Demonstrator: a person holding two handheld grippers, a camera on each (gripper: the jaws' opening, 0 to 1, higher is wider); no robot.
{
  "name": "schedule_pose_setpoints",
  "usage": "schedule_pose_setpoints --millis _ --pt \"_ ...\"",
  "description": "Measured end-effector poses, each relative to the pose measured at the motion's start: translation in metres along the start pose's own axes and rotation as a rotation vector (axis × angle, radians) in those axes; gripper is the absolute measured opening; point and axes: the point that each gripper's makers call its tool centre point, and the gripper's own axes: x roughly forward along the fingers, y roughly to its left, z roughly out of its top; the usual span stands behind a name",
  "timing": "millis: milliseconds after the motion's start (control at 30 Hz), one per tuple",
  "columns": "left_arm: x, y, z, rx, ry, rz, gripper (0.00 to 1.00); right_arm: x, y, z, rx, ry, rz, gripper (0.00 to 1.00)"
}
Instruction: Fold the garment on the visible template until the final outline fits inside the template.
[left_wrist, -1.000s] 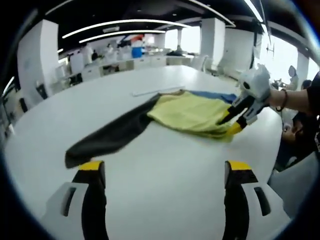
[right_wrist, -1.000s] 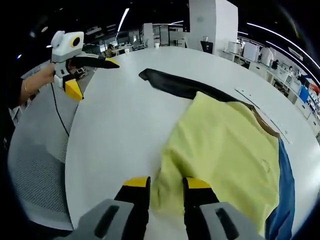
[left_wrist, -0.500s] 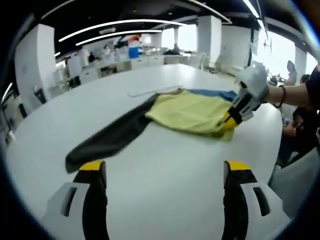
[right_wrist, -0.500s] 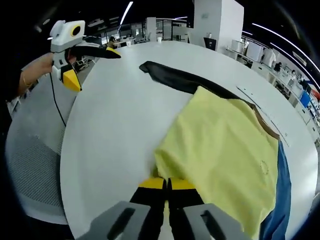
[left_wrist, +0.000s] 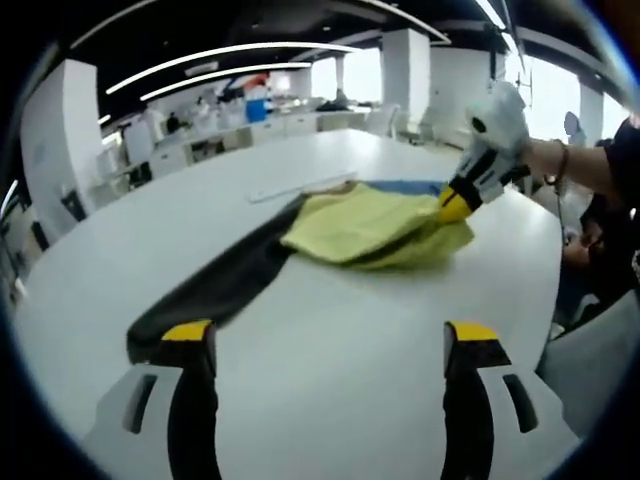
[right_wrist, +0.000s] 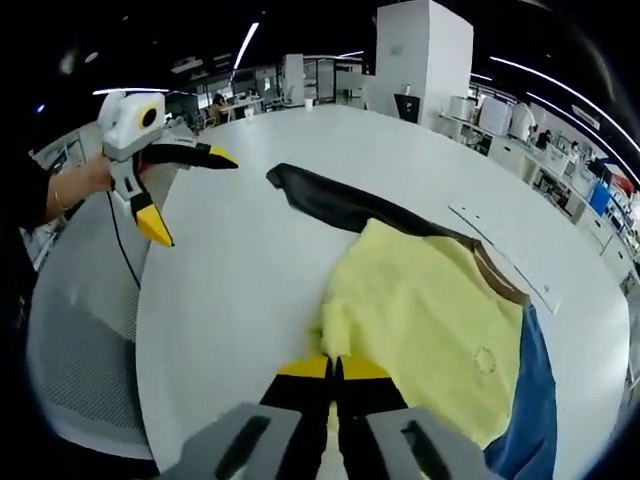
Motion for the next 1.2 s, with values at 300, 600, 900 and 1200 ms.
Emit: schedule_pose_setpoints --millis 300,600,900,1200 --pt "0.012 -0.009 0.003 0.009 0.002 -0.032 0.89 -0.006 -0.036 0.021 0.068 -0.061 -0.034 0.0" --pt "0.025 -0.012 0.008 0.001 0.005 -0.053 0.86 0.0 -0.072 0.024 0.192 -0.096 -0.054 0.0" --pt "0.043 -0.018 0.013 -0.038 -0.007 -0.078 0.82 0.009 -0.108 0.008 0.308 -0.091 -0.103 0.0" --pt "0.059 -0.028 0.02 -0.04 -0.02 -0.121 0.73 0.017 -0.138 -0.008 0.484 -0.126 -0.118 0.0"
